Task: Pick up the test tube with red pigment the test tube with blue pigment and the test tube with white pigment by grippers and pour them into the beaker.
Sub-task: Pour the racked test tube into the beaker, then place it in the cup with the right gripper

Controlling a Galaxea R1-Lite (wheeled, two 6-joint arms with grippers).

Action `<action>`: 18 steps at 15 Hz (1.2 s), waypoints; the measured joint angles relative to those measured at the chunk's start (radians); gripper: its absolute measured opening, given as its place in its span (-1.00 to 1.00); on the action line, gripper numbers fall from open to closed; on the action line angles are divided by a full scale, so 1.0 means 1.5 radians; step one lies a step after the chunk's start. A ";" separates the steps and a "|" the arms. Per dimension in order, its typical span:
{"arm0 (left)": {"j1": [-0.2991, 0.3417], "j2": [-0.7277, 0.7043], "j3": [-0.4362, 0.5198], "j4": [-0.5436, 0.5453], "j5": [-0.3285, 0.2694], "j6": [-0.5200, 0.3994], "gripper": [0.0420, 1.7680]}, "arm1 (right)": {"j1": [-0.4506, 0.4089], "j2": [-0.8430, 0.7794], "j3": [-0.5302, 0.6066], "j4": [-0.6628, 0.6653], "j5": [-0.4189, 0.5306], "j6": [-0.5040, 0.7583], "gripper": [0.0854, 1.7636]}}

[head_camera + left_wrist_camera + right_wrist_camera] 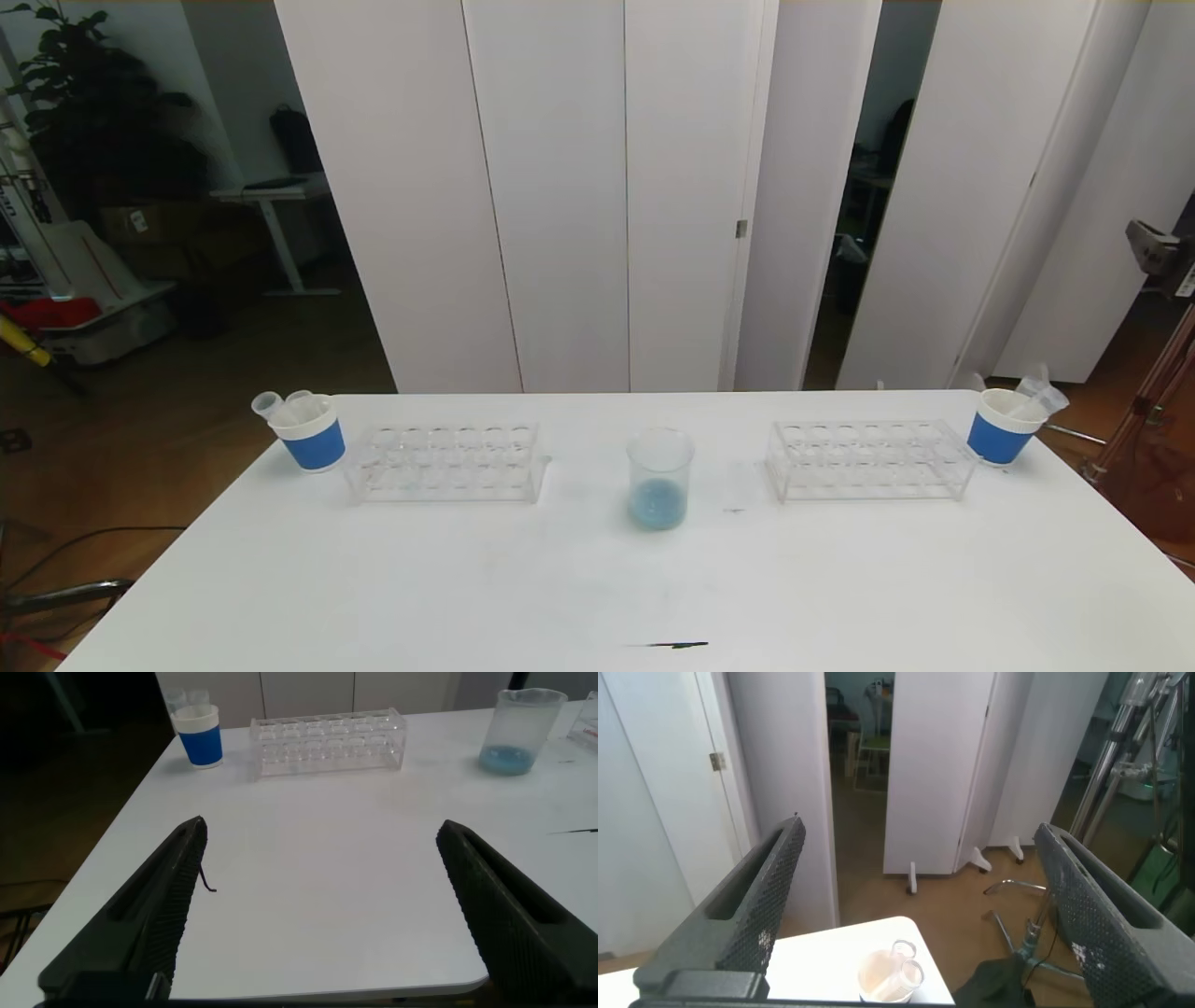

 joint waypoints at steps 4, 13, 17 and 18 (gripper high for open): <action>0.000 0.000 0.000 0.000 0.000 0.000 0.98 | 0.009 -0.193 0.079 0.095 0.035 0.001 0.98; 0.000 0.000 0.000 0.000 0.000 0.000 0.98 | 0.109 -0.617 0.214 0.425 0.030 0.045 0.98; 0.000 0.000 0.000 0.000 0.000 0.000 0.98 | 0.154 -0.808 0.298 0.581 0.028 0.049 0.98; 0.000 0.000 0.000 0.000 0.000 0.000 0.98 | 0.161 -0.840 0.326 0.594 0.027 0.049 0.98</action>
